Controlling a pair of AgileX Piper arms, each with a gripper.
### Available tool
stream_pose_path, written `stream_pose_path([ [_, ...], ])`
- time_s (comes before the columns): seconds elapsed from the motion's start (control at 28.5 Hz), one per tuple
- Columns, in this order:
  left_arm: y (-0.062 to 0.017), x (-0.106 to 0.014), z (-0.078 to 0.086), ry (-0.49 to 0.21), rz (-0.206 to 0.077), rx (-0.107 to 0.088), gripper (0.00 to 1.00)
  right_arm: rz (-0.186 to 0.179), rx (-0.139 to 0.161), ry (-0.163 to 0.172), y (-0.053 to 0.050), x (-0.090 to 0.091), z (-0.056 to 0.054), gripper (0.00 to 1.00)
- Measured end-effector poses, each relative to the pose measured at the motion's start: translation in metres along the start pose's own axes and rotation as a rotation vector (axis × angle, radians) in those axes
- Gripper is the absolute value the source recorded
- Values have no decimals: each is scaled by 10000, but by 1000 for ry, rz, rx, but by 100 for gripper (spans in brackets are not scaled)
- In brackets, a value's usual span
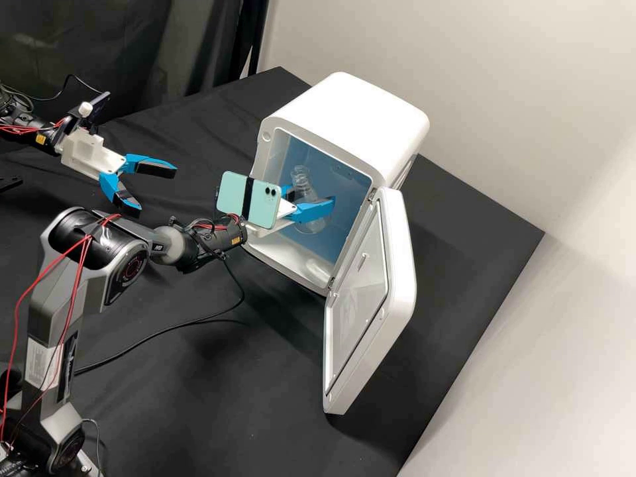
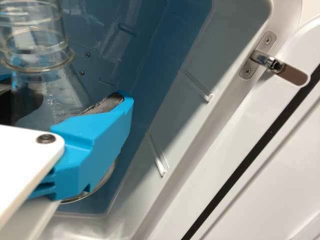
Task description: Place the flask in the incubator
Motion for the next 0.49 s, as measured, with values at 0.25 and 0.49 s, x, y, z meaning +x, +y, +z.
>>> stream_pose_path([
  [0.25, 0, 0, 0, 0, 0, 0, 100, -36, -7, 5, -126, 18, 35, 0],
  [0.49, 0, 0, 0, 0, 0, 0, 100, -85, -16, -1, -242, 27, 71, 0],
])
